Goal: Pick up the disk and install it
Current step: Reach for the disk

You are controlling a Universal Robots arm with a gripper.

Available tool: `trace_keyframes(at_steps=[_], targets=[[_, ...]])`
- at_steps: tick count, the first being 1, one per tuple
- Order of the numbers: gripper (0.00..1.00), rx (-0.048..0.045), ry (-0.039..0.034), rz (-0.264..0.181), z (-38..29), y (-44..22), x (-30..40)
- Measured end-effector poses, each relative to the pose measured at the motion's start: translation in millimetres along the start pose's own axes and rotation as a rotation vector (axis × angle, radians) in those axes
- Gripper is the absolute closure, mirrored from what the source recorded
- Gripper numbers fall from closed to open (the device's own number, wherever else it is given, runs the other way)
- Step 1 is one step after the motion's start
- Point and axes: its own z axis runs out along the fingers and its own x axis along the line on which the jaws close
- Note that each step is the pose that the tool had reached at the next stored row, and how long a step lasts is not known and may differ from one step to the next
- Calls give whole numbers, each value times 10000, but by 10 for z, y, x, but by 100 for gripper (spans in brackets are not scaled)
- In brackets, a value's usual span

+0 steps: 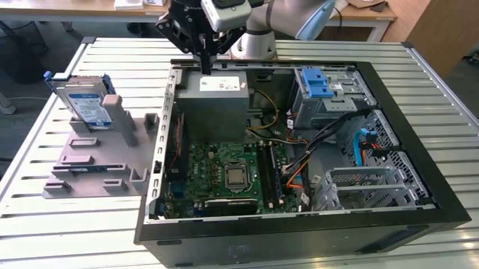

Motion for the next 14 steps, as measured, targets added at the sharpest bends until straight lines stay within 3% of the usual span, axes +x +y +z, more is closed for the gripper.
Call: trace_keyframes(at_steps=[14], targets=[[89,0,0,0,7,-4,53]])
